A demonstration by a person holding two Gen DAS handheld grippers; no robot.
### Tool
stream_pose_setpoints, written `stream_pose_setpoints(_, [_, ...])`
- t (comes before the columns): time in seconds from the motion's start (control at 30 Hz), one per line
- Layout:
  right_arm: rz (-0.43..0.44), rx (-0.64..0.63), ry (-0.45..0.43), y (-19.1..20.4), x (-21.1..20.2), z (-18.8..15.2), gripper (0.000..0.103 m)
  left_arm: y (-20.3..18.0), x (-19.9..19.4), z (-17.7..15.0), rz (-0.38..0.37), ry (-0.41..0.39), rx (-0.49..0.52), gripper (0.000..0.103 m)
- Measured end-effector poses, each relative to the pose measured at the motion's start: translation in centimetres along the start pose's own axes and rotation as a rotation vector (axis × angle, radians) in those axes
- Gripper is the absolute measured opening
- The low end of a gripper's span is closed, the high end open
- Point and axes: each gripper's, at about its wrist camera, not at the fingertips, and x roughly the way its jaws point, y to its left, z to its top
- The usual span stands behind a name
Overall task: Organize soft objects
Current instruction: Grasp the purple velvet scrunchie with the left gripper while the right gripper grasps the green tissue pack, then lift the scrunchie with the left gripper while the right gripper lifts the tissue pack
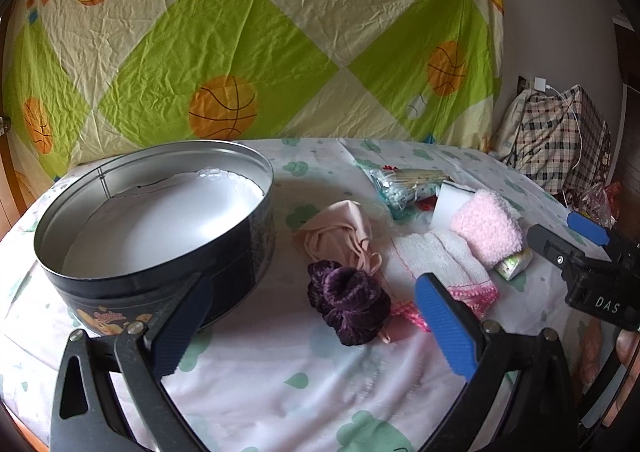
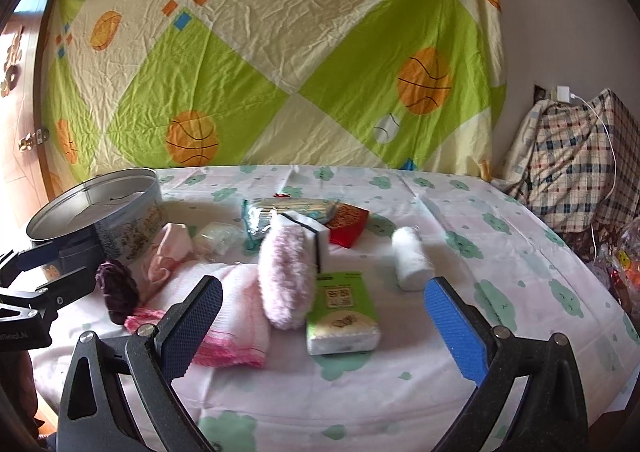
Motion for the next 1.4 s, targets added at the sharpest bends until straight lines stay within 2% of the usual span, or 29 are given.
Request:
stream_pose_setpoints(0.13, [-0.016, 0.025, 0.010, -1.4, 0.5, -0.4, 0.102, -0.8, 1.1, -0.1, -0.024, 0.028, 0.019, 0.099])
stream_pose_setpoints(0.17, [-0.023, 0.031, 0.018, -1.8, 0.8, -0.5, 0.102, -1.0, 1.4, 0.0, -0.028, 0.043, 0.021, 0.092])
stream_pose_setpoints(0.23, [-0.005, 0.054, 0.028, -2.4, 1.0, -0.5, 0.102, -1.1, 1.9, 0.3, -0.054, 0.059, 0.014, 0.088])
stream_pose_setpoints(0.27, [0.008, 0.065, 0.024, -2.7, 1.0, -0.5, 0.102, -1.1, 2.1, 0.4, -0.057, 0.070, 0.013, 0.083])
stream_pose_setpoints(0.3, [-0.009, 0.055, 0.028, -2.7, 1.0, -0.4, 0.102, -1.2, 2.4, 0.5, -0.061, 0.084, 0.016, 0.076])
stream_pose_setpoints(0.33, [-0.035, 0.036, 0.042, -2.7, 1.3, -0.4, 0.102, -1.4, 2.8, 0.6, -0.069, 0.098, 0.021, 0.074])
stream_pose_setpoints(0.4, [-0.031, 0.033, 0.064, -2.9, 1.8, -0.2, 0.102, -1.7, 3.4, 0.7, -0.080, 0.123, 0.030, 0.068])
stream_pose_setpoints(0.47, [-0.043, 0.017, 0.098, -3.1, 2.5, -0.1, 0.102, -1.8, 3.9, 0.6, -0.095, 0.151, 0.028, 0.055])
stream_pose_setpoints(0.5, [-0.043, 0.013, 0.116, -3.3, 2.8, -0.1, 0.098, -1.7, 4.2, 0.6, -0.101, 0.164, 0.023, 0.053])
stream_pose_setpoints(0.57, [-0.029, 0.016, 0.172, -3.7, 3.8, -0.2, 0.088, -1.4, 4.5, 0.6, -0.113, 0.182, 0.009, 0.053])
stream_pose_setpoints(0.63, [-0.003, 0.011, 0.227, -3.8, 4.7, -0.4, 0.077, -1.2, 4.8, 0.6, -0.119, 0.195, -0.004, 0.048])
stream_pose_setpoints(0.77, [0.004, -0.048, 0.258, -2.8, 5.3, -0.3, 0.076, -1.2, 5.7, 0.7, -0.114, 0.232, 0.002, 0.047])
stream_pose_setpoints(0.87, [0.005, -0.068, 0.268, -2.4, 5.7, 0.1, 0.076, -0.9, 6.3, 0.9, -0.101, 0.250, -0.005, 0.050])
stream_pose_setpoints(0.97, [0.038, -0.069, 0.281, -2.3, 5.9, 0.2, 0.076, -0.7, 6.3, 1.0, -0.111, 0.236, -0.009, 0.050])
stream_pose_setpoints(1.07, [0.063, -0.065, 0.306, -2.1, 6.5, -0.1, 0.076, -0.9, 6.2, 1.0, -0.101, 0.224, 0.009, 0.038])
stream_pose_setpoints(1.23, [0.062, -0.075, 0.332, -1.7, 7.4, 0.1, 0.076, -0.8, 6.2, 1.1, -0.112, 0.220, 0.003, 0.028])
stream_pose_setpoints(1.27, [0.062, -0.080, 0.349, -1.7, 7.7, 0.0, 0.073, -0.7, 6.2, 1.1, -0.114, 0.218, 0.001, 0.027])
stream_pose_setpoints(1.33, [0.072, -0.091, 0.375, -1.4, 8.3, -0.2, 0.054, -0.7, 6.1, 1.1, -0.116, 0.212, 0.006, 0.027])
stream_pose_setpoints(1.4, [0.088, -0.092, 0.378, -1.3, 8.4, -0.2, 0.052, -0.8, 5.9, 1.1, -0.117, 0.201, 0.007, 0.027])
